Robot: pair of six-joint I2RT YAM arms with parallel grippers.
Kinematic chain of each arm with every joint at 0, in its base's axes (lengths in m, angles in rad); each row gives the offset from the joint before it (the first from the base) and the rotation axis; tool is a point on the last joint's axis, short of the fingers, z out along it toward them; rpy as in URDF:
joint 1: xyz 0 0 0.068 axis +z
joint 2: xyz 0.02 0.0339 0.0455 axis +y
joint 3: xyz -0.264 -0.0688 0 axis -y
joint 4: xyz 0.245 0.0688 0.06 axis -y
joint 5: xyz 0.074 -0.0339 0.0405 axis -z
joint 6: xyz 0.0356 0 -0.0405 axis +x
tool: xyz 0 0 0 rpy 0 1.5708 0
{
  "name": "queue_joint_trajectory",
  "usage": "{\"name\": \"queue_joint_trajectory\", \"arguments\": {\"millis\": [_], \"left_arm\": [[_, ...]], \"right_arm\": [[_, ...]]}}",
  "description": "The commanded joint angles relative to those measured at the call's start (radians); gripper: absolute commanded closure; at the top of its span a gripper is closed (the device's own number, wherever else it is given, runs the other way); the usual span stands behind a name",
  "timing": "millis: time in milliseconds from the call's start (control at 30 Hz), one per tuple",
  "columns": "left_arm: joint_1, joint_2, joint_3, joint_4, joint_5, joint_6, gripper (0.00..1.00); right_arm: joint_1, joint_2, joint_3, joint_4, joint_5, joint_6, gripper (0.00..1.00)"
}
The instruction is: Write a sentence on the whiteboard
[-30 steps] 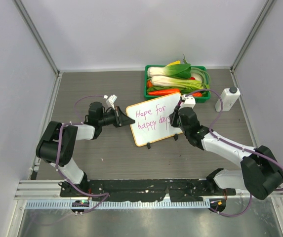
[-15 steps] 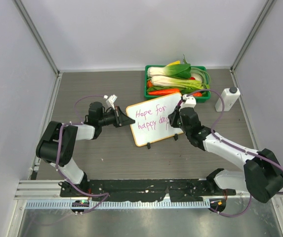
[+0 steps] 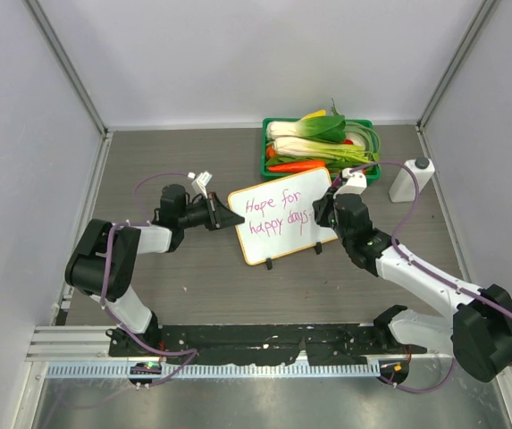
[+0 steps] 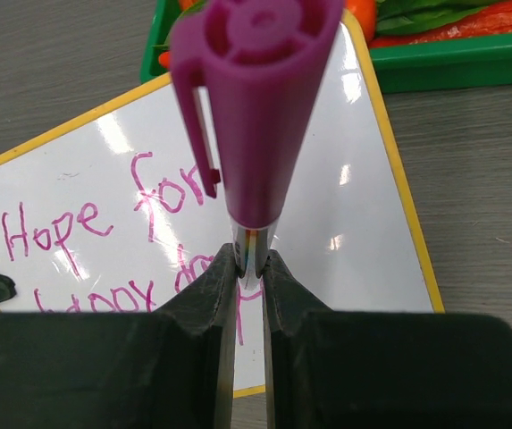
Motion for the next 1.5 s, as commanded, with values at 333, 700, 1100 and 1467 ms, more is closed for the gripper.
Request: {"name": "queue_joint_trajectory", "arguments": {"millis": [333, 700, 1100, 1467], "left_arm": [[-0.005, 0.046, -0.029, -0.172, -0.155, 0.116, 1.00], [-0.005, 0.040, -0.031, -0.178, -0.160, 0.119, 1.00], [-0.005, 0.019, -0.028, -0.189, -0.169, 0.132, 1.00], [-0.009, -0.154, -0.103, -0.138, -0.186, 0.128, 0.08]], "right_arm": [[-0.005, 0.047, -0.069, 0.163, 0.077, -0.025, 0.99], [-0.003, 0.068, -0.105, 0.197, 0.090, -0.030, 0.99], [-0.003, -0.156, -0.032, 0.023, 0.036, -0.022, 0.99], [-0.003, -0.271, 0.042, -0.263, -0.033, -0.045, 0.98]]}}
